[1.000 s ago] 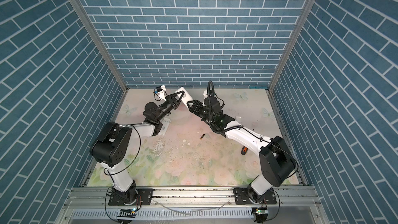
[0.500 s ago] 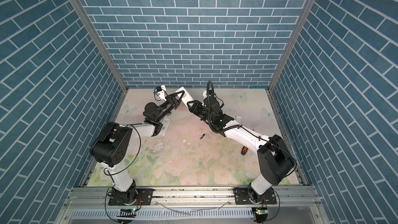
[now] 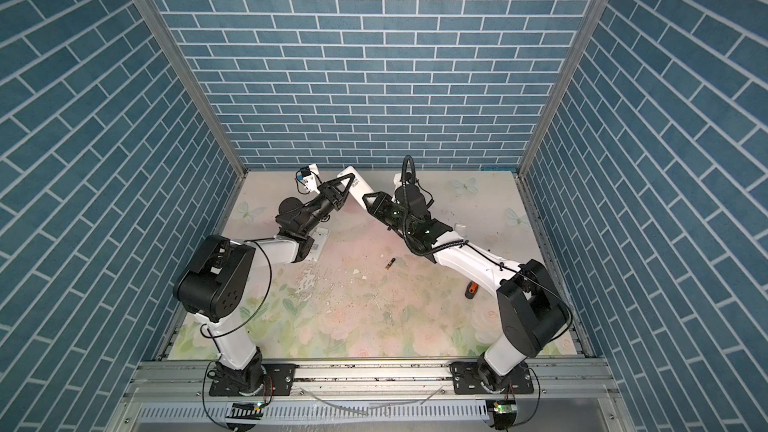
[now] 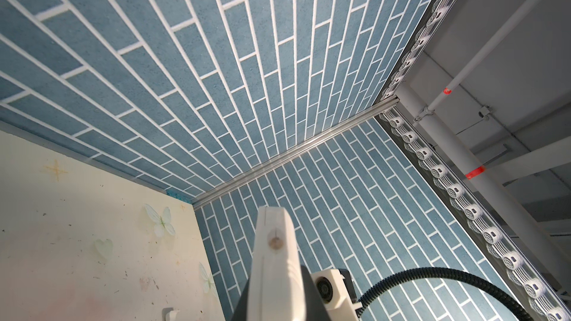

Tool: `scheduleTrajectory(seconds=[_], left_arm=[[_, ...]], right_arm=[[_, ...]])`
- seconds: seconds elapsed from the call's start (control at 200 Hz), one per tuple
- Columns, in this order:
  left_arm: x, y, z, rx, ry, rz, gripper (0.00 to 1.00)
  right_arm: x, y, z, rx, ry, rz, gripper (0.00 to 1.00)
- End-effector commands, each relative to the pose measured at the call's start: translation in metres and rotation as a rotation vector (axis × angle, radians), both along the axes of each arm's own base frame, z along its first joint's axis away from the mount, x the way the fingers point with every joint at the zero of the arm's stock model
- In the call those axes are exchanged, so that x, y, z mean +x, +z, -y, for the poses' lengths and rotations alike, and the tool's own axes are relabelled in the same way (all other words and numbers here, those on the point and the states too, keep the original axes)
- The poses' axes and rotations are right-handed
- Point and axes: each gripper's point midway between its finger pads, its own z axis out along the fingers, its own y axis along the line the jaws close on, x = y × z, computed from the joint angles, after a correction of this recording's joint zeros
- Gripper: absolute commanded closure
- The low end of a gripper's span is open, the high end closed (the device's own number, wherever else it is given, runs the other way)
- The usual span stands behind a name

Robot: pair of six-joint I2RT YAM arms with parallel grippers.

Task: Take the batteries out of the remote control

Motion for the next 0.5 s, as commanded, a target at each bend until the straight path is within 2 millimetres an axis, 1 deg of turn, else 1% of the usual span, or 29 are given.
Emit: scheduleTrajectory(seconds=[0.0, 0.145, 0.29, 0.355, 0.42, 0.495], left_arm=[[-0.0134, 0.0217, 0.0038, -0.006, -0.027, 0.089, 1.0], [-0.0137, 0.0236, 0.0035, -0.014, -0.028, 0.092, 1.0], [-0.0145, 0.0249, 0.0032, -0.019, -0.03, 0.094, 1.0], [-0.0146, 0.0247, 0.0028, -0.023, -0.031, 0.094, 1.0], [-0.015, 0.025, 0.0024, -0.026, -0.03, 0.095, 1.0], [-0.0156, 0.0262, 0.0025, -0.027, -0.03, 0.097, 1.0]], right_arm=[[0.0068, 0.0246, -0.0026, 0.032, -0.004, 0.056, 0.62], [0.0068, 0.0251, -0.0035, 0.035, 0.0, 0.059, 0.63], [0.0076, 0.0283, -0.0038, 0.04, 0.0, 0.067, 0.53], [0.0084, 0.0291, -0.0038, 0.042, -0.004, 0.069, 0.51], [0.0092, 0.0322, -0.0042, 0.045, -0.004, 0.076, 0.51], [0.0095, 0.0321, -0.0049, 0.048, -0.003, 0.076, 0.55]])
